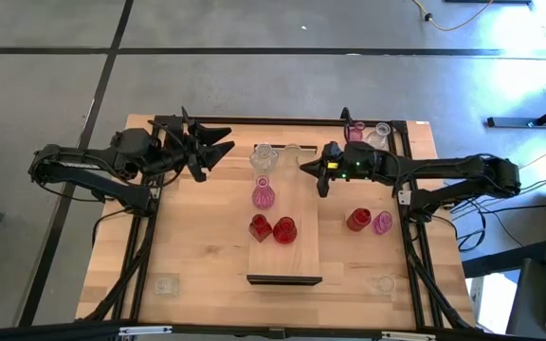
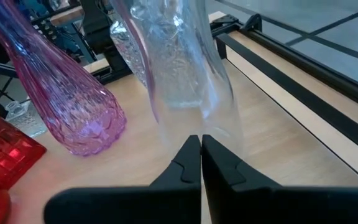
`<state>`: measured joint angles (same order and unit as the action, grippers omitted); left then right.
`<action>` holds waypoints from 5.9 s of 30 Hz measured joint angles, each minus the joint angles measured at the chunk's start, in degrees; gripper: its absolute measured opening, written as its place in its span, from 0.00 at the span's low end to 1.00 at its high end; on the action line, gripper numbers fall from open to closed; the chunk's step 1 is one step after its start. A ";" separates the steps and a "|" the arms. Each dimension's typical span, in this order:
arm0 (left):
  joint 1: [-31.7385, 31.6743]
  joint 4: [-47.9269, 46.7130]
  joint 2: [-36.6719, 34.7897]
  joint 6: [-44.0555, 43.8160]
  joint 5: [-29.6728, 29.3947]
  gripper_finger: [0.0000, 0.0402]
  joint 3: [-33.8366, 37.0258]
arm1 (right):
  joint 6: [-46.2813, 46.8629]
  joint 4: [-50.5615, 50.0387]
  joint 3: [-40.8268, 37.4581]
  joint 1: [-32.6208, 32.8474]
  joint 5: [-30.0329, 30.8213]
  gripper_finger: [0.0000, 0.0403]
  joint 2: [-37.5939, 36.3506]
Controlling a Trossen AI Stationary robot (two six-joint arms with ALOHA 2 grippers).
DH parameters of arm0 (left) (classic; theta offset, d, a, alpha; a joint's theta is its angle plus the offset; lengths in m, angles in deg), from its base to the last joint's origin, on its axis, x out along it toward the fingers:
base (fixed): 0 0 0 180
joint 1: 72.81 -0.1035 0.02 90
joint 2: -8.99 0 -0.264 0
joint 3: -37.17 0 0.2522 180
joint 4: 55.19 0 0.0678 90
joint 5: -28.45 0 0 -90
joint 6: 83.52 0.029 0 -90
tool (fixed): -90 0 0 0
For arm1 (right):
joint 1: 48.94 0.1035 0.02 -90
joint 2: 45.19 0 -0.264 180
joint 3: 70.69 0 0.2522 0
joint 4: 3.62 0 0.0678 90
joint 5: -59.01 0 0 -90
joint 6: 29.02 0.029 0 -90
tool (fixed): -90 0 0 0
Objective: Sort vases onto shelf
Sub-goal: Put the transparent vase on the shelf aligned with the other transparent vase, then put the transparent vase on the shelf aligned with the other transparent vases
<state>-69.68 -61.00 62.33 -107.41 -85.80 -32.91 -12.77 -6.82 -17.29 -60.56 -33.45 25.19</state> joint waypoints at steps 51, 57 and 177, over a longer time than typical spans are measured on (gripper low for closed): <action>0.00 -0.26 0.00 0.01 -0.31 0.68 -0.02 | 0.00 3.96 0.08 0.00 7.71 0.00 2.34; 0.00 -0.44 0.00 0.00 -0.31 0.68 -0.02 | -1.50 -5.72 3.19 0.02 19.45 0.00 -1.25; 0.42 -2.34 -0.02 0.16 2.55 0.68 0.02 | 1.06 -76.14 55.23 -7.89 -12.22 0.00 16.59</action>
<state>-69.26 -63.34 62.31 -107.26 -83.25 -32.89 -11.71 -82.95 37.94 -68.45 -45.66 41.78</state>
